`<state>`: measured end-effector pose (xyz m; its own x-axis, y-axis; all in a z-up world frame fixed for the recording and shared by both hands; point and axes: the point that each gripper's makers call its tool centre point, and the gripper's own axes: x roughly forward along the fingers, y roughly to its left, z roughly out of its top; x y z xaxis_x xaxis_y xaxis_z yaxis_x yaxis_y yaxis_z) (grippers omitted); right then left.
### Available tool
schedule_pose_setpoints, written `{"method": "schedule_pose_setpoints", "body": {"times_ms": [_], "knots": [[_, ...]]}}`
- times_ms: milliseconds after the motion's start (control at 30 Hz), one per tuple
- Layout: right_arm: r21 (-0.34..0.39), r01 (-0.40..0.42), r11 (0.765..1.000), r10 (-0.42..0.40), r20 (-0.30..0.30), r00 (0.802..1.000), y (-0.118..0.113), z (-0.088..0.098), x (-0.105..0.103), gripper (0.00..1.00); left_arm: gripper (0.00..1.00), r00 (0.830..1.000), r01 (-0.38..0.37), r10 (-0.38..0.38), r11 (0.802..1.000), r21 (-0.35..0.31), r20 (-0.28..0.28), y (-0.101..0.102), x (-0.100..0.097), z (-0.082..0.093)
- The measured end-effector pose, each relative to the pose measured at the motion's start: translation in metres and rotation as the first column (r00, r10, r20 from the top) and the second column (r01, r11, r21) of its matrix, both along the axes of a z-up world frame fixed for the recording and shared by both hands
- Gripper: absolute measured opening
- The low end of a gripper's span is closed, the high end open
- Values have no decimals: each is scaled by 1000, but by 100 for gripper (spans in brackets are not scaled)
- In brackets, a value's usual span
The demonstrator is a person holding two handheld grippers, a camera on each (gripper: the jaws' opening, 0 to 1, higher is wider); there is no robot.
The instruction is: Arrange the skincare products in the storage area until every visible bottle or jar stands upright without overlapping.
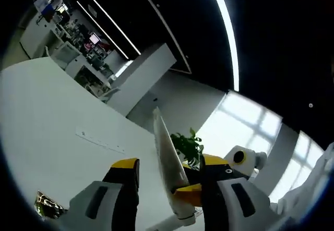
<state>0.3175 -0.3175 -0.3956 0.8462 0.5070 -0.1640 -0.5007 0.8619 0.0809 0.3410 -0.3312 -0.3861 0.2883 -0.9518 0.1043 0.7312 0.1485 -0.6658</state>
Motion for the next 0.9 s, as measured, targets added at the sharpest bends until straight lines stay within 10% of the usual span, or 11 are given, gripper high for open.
{"method": "schedule_pose_setpoints", "body": {"times_ms": [900], "knots": [[-243, 28, 970, -3, 105, 994, 14, 1, -18, 22, 11, 996, -53, 46, 994, -91, -76, -4, -22, 4]]}}
